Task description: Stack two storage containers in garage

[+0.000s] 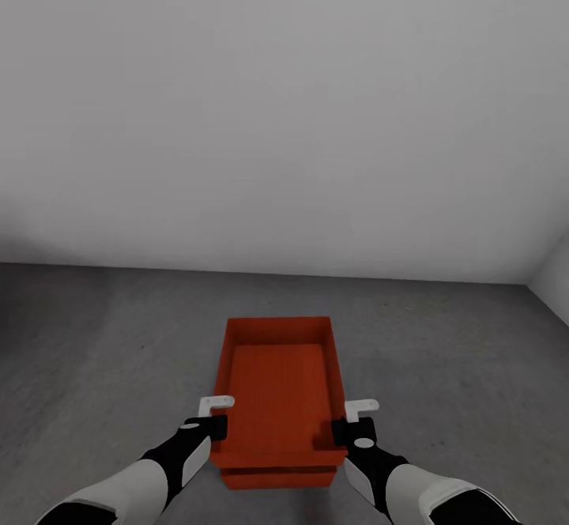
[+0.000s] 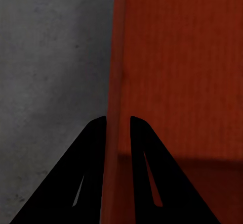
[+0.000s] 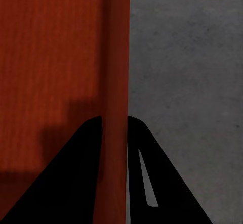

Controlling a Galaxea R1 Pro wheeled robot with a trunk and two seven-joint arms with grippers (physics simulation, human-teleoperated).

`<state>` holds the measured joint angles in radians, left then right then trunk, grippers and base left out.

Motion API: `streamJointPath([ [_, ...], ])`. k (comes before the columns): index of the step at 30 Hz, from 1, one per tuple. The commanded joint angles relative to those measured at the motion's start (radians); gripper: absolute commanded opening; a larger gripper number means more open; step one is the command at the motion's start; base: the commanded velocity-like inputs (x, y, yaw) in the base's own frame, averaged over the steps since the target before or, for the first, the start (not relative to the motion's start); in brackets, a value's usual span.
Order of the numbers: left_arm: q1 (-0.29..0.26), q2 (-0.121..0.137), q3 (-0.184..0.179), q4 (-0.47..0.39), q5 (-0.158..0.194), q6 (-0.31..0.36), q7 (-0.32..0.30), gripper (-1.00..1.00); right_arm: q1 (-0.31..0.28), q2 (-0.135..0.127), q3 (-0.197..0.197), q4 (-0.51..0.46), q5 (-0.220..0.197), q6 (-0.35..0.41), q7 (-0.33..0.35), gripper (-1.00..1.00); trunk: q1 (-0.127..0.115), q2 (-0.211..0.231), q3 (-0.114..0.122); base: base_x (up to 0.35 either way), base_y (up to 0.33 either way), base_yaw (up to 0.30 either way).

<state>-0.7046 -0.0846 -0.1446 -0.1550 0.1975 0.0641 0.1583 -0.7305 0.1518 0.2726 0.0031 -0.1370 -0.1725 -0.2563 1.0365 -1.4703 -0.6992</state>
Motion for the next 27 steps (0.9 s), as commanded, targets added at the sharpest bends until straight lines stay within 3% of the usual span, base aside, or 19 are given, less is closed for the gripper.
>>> streamJointPath([
  [1,-0.001,0.080,0.062,-0.006,-0.012,-0.003,0.012,-1.00,0.000,0.000,-0.041,0.001,-0.003,0.001,0.002,-1.00,0.000,0.000,-0.001,0.000,0.000,0.000],
  [6,-0.001,0.080,0.063,-0.006,-0.012,-0.003,0.012,-1.00,0.000,0.001,-0.041,0.001,-0.003,0.001,0.002,-1.00,0.000,0.000,-0.001,0.000,0.000,0.000],
  [27,-0.001,0.080,0.063,-0.005,-0.012,-0.003,0.012,-1.00,0.000,0.001,-0.041,0.001,-0.003,0.001,0.002,-1.00,0.080,-0.147,-0.067,0.000,0.000,0.000],
])
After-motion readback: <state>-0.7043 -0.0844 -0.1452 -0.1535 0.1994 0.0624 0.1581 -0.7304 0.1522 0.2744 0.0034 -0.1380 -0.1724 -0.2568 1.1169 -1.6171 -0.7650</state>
